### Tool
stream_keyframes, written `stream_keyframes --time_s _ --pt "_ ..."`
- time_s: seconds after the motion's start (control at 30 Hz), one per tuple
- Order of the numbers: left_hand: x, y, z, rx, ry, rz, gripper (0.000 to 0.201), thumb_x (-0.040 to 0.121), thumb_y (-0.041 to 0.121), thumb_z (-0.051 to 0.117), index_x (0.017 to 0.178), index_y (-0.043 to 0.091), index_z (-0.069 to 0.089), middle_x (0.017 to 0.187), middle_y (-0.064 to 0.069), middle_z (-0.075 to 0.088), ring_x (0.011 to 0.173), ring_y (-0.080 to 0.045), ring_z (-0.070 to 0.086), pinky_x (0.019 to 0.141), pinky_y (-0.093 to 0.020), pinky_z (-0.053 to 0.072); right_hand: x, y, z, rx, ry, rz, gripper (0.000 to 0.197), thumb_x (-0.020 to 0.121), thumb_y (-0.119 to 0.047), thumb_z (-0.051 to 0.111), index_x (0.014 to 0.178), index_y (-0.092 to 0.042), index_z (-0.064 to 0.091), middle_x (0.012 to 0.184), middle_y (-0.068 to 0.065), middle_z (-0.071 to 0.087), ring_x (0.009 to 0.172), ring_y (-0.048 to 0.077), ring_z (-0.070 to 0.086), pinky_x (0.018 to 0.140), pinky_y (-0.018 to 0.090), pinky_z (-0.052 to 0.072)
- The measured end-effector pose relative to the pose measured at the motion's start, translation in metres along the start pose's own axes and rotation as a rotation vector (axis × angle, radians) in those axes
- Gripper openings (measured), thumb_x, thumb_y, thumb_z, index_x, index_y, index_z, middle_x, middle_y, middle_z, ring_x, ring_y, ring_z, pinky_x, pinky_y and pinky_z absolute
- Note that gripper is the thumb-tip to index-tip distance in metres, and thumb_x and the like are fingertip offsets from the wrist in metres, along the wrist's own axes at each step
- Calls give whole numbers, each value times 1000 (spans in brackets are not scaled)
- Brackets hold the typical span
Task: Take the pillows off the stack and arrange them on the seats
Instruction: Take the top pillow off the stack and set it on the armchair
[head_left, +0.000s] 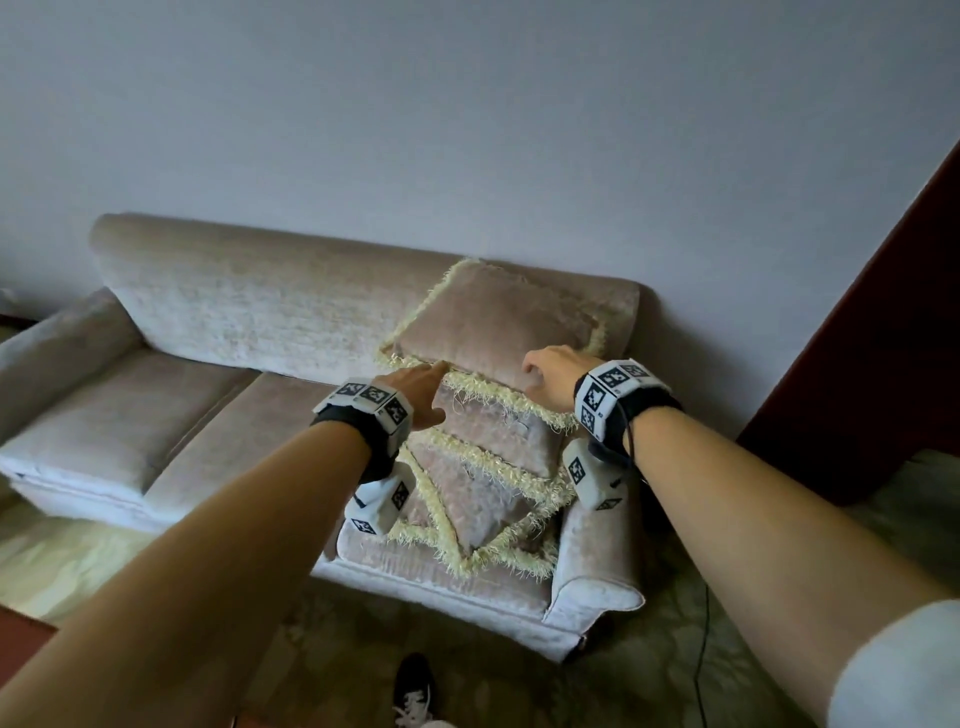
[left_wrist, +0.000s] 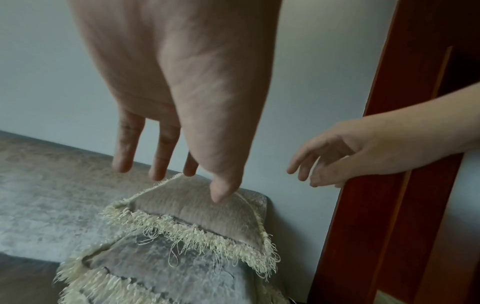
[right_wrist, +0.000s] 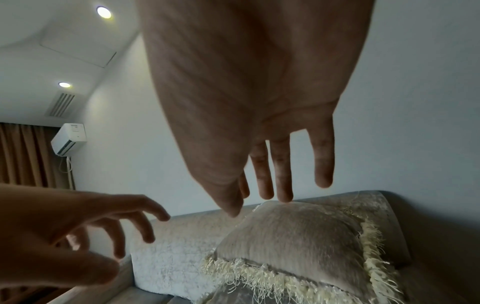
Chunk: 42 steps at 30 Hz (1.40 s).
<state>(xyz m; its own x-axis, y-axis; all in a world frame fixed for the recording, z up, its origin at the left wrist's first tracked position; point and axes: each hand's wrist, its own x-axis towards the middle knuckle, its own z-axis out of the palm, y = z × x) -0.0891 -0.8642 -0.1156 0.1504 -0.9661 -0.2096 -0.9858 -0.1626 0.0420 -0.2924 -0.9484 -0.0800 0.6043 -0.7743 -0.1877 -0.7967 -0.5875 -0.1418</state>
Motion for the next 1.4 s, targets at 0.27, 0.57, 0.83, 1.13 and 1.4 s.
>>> stream_keyframes --time_s 0.27,0.57,0.83,1.13,1.4 --pt "111 -31 -3 34 24 106 71 86 33 67 144 21 28 143 -3 42 123 -28 48 101 -53 43 95 11 14 16 2 83 41 94 -24 56 134 -17 52 139 6 50 114 26 57 81 34 45" --pt "214 -73 53 101 113 291 91 86 42 63 152 22 3 158 -2 17 131 -27 40 100 -50 45 198 6 78 61 -23 239 73 86 -40 69 147 -29 30 151 6 27 141 29 27 108 63 30" --pt "286 -97 114 184 -124 316 99 84 47 66 152 27 -3 162 -1 2 144 -29 21 108 -61 32 258 19 150 182 -180 298 71 83 -32 74 142 -26 36 148 7 33 138 29 30 108 57 34" --pt "359 -82 147 198 -260 346 120 68 44 81 150 41 -6 161 4 -7 149 -27 1 104 -71 28 322 47 190 124 -233 343 90 71 -30 86 145 -25 35 141 9 43 132 30 38 110 51 35" --pt "375 -70 175 237 -227 218 92 88 22 65 151 38 0 162 1 -4 147 -33 7 99 -79 23 341 52 230 78 -65 412 50 91 -7 62 137 -22 46 126 14 49 120 33 47 98 46 45"
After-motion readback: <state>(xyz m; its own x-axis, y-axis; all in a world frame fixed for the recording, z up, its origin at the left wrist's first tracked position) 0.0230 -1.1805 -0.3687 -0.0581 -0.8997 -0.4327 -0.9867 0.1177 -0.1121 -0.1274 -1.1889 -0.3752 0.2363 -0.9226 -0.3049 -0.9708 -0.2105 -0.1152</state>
